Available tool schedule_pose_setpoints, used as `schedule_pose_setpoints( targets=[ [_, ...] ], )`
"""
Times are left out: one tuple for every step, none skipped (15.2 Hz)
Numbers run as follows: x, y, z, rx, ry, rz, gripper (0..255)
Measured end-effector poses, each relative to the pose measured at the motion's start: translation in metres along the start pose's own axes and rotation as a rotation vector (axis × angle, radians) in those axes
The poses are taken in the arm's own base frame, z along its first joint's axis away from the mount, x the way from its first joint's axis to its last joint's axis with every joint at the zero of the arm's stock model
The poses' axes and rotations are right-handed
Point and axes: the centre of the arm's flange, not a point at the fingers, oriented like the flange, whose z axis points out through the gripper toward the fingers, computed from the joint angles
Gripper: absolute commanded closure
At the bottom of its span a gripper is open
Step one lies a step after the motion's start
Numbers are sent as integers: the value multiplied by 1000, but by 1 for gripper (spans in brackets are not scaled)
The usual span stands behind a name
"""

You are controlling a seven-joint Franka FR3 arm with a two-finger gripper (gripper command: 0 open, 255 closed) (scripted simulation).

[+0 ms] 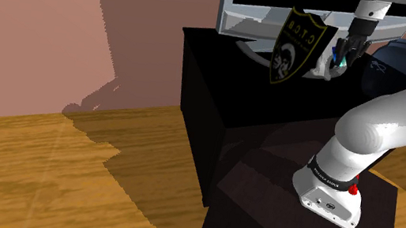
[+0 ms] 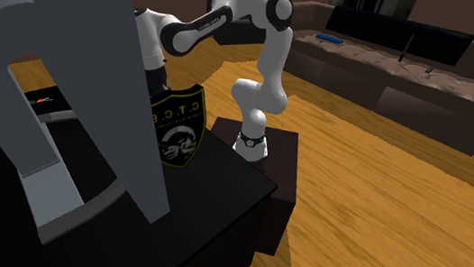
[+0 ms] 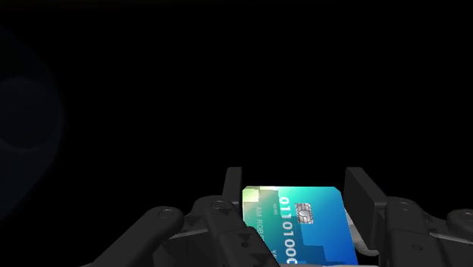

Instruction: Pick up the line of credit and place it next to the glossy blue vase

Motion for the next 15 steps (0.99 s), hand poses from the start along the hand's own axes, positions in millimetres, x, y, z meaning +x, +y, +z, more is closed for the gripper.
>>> schedule_pose_setpoints(
  targets=[
    [1,0,5,0,0,0,255],
    [1,1,10,0,0,0,255],
    [1,2,16,0,0,0,255],
    [2,2,21,0,0,0,255],
    [3,1,25,0,0,0,255],
    [5,2,32,0,0,0,255],
    [6,3,36,0,0,0,255],
    [6,3,42,0,0,0,255],
    [6,3,47,0,0,0,255],
    [8,2,51,0,0,0,255],
    [8,3,56,0,0,0,255],
    [8,3,62,0,0,0,255],
    [9,3,67,0,0,0,255],
    [10,4,73,0,0,0,255],
    [10,4,77,0,0,0,255]
  ],
)
